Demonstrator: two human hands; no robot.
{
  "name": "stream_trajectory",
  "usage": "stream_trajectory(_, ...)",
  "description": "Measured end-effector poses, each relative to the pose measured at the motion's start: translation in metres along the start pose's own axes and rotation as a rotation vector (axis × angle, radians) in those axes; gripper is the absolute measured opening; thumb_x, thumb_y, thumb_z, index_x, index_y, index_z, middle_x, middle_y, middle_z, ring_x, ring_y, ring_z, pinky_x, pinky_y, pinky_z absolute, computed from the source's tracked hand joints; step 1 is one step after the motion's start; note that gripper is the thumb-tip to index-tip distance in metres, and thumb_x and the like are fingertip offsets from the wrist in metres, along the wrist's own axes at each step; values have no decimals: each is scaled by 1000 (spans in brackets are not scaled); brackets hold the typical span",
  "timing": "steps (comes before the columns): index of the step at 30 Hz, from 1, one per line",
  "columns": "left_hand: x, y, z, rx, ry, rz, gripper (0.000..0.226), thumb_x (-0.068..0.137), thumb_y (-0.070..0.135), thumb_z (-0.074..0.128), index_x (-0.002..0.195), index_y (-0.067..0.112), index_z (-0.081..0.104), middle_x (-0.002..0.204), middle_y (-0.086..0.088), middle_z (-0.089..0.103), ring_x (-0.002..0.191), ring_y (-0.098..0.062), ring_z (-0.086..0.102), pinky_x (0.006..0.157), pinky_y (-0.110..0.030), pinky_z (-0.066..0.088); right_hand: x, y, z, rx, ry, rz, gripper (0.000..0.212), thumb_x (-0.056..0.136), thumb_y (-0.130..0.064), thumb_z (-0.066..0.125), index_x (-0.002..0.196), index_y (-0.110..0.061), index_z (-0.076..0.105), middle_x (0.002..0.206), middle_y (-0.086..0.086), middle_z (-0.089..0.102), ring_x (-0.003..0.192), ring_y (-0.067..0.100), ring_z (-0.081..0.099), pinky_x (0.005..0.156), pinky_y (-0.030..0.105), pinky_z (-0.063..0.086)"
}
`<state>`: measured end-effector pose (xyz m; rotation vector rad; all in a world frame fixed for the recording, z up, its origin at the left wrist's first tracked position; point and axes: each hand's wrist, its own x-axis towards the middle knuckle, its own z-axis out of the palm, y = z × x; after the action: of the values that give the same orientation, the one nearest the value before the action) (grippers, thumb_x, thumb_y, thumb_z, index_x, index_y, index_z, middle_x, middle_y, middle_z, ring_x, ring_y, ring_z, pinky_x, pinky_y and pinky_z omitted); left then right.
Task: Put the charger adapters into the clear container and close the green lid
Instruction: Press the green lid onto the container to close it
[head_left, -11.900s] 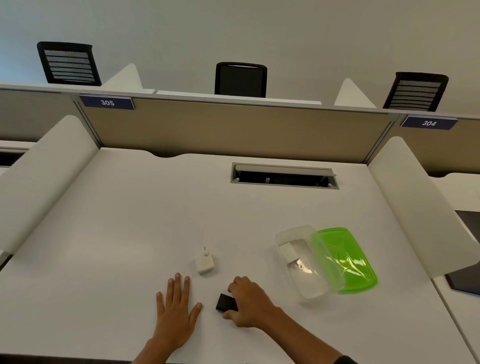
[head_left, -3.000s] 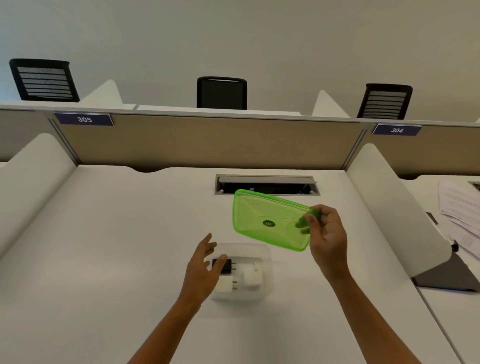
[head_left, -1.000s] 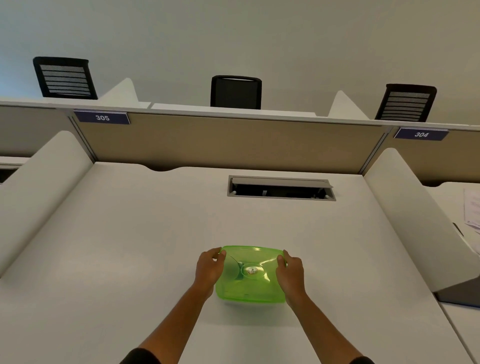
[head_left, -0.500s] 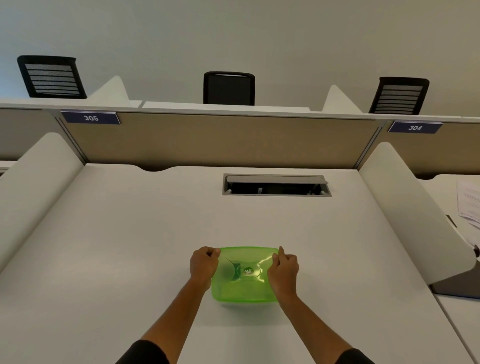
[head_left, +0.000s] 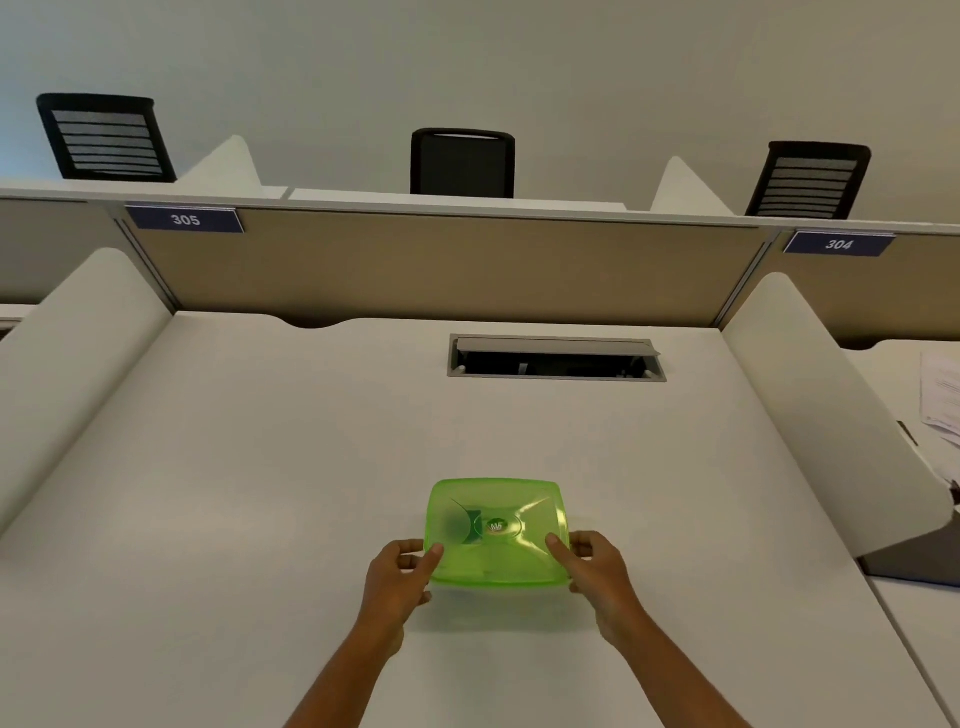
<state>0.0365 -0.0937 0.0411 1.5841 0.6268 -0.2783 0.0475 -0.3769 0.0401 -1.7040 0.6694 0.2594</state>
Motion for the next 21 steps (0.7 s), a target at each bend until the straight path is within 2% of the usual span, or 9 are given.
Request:
stream_trajectory(3, -6, -8, -2, -111, -15, -39, 37, 84, 27, 86, 112, 12, 68, 107, -22, 71, 89, -29, 73, 74, -40, 68, -4, 11, -14, 153, -134, 95, 42, 77, -32, 93, 98, -4, 69, 86, 10, 71, 70, 21, 68, 66, 34, 59)
stream_trajectory(8, -4, -7, 1, -232, -40, -75, 41, 86, 13, 84, 118, 1, 63, 112, -33, 71, 105, -41, 76, 82, -44, 67, -7, 6, -19, 272, -208, 166, 38, 70, -19, 95, 90, -3, 67, 74, 11, 69, 65, 23, 68, 62, 31, 59)
stream_trajectory(15, -4, -11, 4, -334, -26, -68, 33, 88, 7, 80, 114, -1, 62, 106, -31, 76, 100, -44, 77, 74, -39, 67, -9, 0, -18, 290, -184, 229, 33, 74, -13, 95, 91, -3, 68, 74, 10, 69, 63, 21, 67, 56, 27, 54)
stream_trajectory(21, -3, -12, 6, -339, -23, -55, 30, 89, 5, 79, 113, -1, 61, 101, -28, 77, 86, -34, 80, 68, -37, 67, -7, -7, -17, 305, -191, 271, 32, 73, -8, 93, 89, -2, 67, 70, 10, 68, 58, 20, 64, 53, 25, 52)
